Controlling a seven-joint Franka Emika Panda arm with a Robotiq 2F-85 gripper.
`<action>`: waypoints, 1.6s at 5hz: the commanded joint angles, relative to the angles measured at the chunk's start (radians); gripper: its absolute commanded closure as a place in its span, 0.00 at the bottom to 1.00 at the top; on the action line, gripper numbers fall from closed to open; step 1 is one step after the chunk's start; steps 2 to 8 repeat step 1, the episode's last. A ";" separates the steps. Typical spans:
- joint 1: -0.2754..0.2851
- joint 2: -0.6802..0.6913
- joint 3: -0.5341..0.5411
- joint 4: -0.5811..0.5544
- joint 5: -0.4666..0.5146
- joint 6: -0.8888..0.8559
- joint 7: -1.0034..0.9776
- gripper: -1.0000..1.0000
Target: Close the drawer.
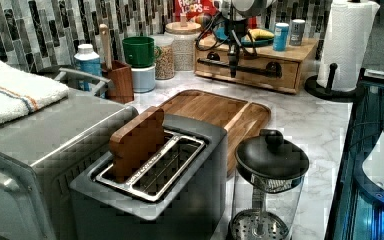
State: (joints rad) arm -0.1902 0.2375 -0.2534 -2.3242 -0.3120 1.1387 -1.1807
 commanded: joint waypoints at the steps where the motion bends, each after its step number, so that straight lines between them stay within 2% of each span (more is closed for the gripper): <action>1: -0.086 -0.037 -0.094 0.174 -0.001 -0.025 0.066 1.00; 8: -0.086 -0.037 -0.094 0.174 -0.001 -0.025 0.066 1.00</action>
